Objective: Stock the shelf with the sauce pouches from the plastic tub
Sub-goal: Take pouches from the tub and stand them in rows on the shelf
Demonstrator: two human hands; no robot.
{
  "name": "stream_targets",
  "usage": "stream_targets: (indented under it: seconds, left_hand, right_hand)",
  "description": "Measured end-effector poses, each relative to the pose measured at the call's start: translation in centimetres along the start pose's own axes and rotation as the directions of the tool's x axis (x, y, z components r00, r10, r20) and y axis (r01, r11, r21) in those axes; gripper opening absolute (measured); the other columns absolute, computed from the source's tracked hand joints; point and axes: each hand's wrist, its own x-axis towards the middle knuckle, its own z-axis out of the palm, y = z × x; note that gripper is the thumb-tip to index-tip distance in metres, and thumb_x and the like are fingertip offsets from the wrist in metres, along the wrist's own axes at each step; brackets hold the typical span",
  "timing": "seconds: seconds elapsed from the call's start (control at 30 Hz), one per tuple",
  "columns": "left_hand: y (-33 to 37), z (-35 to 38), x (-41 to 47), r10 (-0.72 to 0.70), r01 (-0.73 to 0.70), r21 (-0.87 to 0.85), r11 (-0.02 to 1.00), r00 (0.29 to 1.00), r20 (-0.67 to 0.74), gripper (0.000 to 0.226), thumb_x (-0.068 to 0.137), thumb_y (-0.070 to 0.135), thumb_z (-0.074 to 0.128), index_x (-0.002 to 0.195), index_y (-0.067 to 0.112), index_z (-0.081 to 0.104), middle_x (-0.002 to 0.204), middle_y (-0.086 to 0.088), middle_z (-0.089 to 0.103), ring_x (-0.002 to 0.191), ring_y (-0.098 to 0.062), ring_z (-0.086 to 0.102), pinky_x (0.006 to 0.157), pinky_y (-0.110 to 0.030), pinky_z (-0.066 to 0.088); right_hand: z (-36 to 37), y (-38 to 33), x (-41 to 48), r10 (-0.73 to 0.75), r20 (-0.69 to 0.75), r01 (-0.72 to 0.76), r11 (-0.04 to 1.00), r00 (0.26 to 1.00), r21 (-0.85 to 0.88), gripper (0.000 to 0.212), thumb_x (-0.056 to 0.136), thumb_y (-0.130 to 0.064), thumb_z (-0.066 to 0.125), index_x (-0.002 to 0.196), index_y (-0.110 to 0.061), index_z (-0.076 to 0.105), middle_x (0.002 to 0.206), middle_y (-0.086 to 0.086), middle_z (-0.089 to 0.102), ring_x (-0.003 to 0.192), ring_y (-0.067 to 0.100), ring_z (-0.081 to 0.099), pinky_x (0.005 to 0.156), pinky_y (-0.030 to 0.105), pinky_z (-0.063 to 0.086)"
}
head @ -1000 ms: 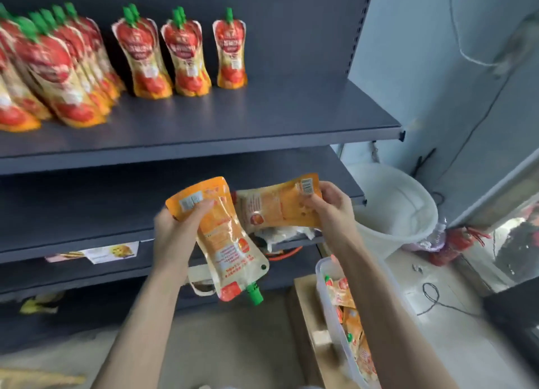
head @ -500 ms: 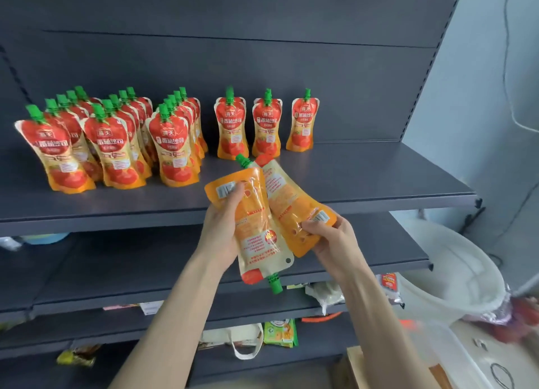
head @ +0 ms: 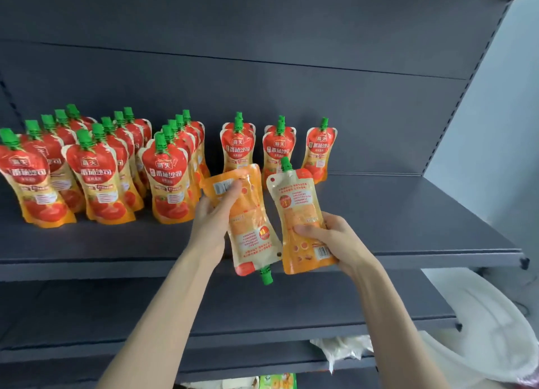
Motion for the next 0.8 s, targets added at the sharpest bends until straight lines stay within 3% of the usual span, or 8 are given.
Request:
stream_targets:
  seconds: [0.07, 0.13, 0.2, 0.33, 0.43, 0.53, 0.7, 0.8]
  left_hand:
    - [0.2, 0.1, 1.5, 0.064, -0.065, -0.003, 0.998, 0.992, -0.106, 0.035, 0.064, 0.05, 0.075, 0.095, 0.034, 0.066, 0.092, 0.016, 0.072, 0.089, -0.005, 0.069, 0.075, -0.031, 0.052]
    - [0.3, 0.4, 2.8, 0.124, -0.124, 0.014, 0.992, 0.971, -0.204, 0.047, 0.072, 0.044, 0.075, 0.114, 0.03, 0.06, 0.11, 0.012, 0.068, 0.103, -0.009, 0.064, 0.089, -0.038, 0.051]
    - [0.0, 0.7, 3.7, 0.158, -0.16, 0.013, 0.987, 0.952, -0.261, 0.056, 0.074, 0.037, 0.076, 0.124, 0.025, 0.053, 0.117, 0.007, 0.064, 0.108, -0.013, 0.062, 0.092, -0.043, 0.05]
    - [-1.3, 1.9, 4.0, 0.161, -0.2, -0.074, 0.977, 0.919, -0.36, 0.054, 0.071, 0.025, 0.081, 0.118, 0.027, 0.053, 0.106, 0.01, 0.064, 0.097, -0.01, 0.066, 0.063, -0.028, 0.057]
    - [-2.5, 2.4, 3.7, 0.064, -0.166, -0.226, 0.96, 0.913, -0.402, 0.047, 0.072, 0.017, 0.08, 0.111, 0.033, 0.057, 0.108, 0.008, 0.065, 0.093, -0.01, 0.067, 0.058, -0.028, 0.056]
    - [-3.2, 2.5, 3.4, -0.007, -0.132, -0.331, 0.934, 0.923, -0.385, 0.038, 0.075, 0.012, 0.077, 0.1, 0.037, 0.062, 0.104, 0.005, 0.07, 0.088, -0.011, 0.07, 0.067, -0.036, 0.058]
    - [-3.7, 1.5, 3.2, -0.034, -0.095, -0.387, 0.917, 0.949, -0.313, 0.036, 0.076, 0.013, 0.075, 0.11, 0.02, 0.063, 0.1, 0.001, 0.073, 0.09, -0.015, 0.071, 0.067, -0.035, 0.059]
    - [-4.6, 0.8, 3.1, -0.033, -0.021, -0.254, 0.967, 0.978, -0.205, 0.031, 0.076, 0.015, 0.075, 0.103, 0.017, 0.061, 0.094, 0.001, 0.074, 0.088, -0.016, 0.071, 0.071, -0.035, 0.057]
  right_hand:
    - [-0.8, -0.3, 1.2, -0.029, -0.032, 0.031, 0.999, 0.999, 0.034, 0.031, 0.077, -0.021, 0.076, 0.105, -0.017, 0.063, 0.092, 0.003, 0.075, 0.082, 0.024, 0.073, 0.066, 0.036, 0.058]
    - [-1.6, -0.6, 2.2, -0.049, -0.042, 0.052, 0.996, 0.998, 0.07, 0.032, 0.077, -0.021, 0.075, 0.106, -0.015, 0.063, 0.091, 0.004, 0.075, 0.082, 0.025, 0.073, 0.064, 0.035, 0.058]
    - [-2.1, -0.7, 3.0, -0.057, -0.026, 0.059, 0.995, 0.998, 0.082, 0.036, 0.074, -0.024, 0.076, 0.106, -0.014, 0.063, 0.091, 0.004, 0.075, 0.081, 0.025, 0.073, 0.062, 0.033, 0.057]
    - [-2.0, -0.1, 4.2, -0.037, 0.006, 0.036, 0.988, 0.999, 0.152, 0.052, 0.065, -0.036, 0.075, 0.111, -0.016, 0.06, 0.096, 0.003, 0.075, 0.085, 0.023, 0.073, 0.064, 0.031, 0.057]
    - [-1.8, 0.4, 4.8, -0.046, 0.0, 0.045, 0.98, 0.999, 0.192, 0.038, 0.076, -0.03, 0.072, 0.11, -0.019, 0.059, 0.094, -0.001, 0.075, 0.084, 0.021, 0.073, 0.061, 0.028, 0.057]
    - [-1.3, 0.9, 5.5, -0.057, -0.042, 0.065, 0.969, 0.998, 0.236, 0.03, 0.082, -0.025, 0.07, 0.11, -0.019, 0.06, 0.094, 0.0, 0.075, 0.084, 0.021, 0.073, 0.061, 0.029, 0.057]
    - [-0.2, 1.3, 6.3, -0.092, -0.088, 0.115, 0.944, 0.992, 0.308, 0.032, 0.083, -0.024, 0.069, 0.113, -0.021, 0.058, 0.1, 0.002, 0.074, 0.089, 0.022, 0.072, 0.066, 0.034, 0.058]
    - [0.8, 1.6, 6.6, -0.117, -0.128, 0.154, 0.932, 0.985, 0.329, 0.033, 0.083, -0.022, 0.069, 0.114, -0.018, 0.058, 0.103, 0.006, 0.073, 0.091, 0.025, 0.071, 0.07, 0.038, 0.058]
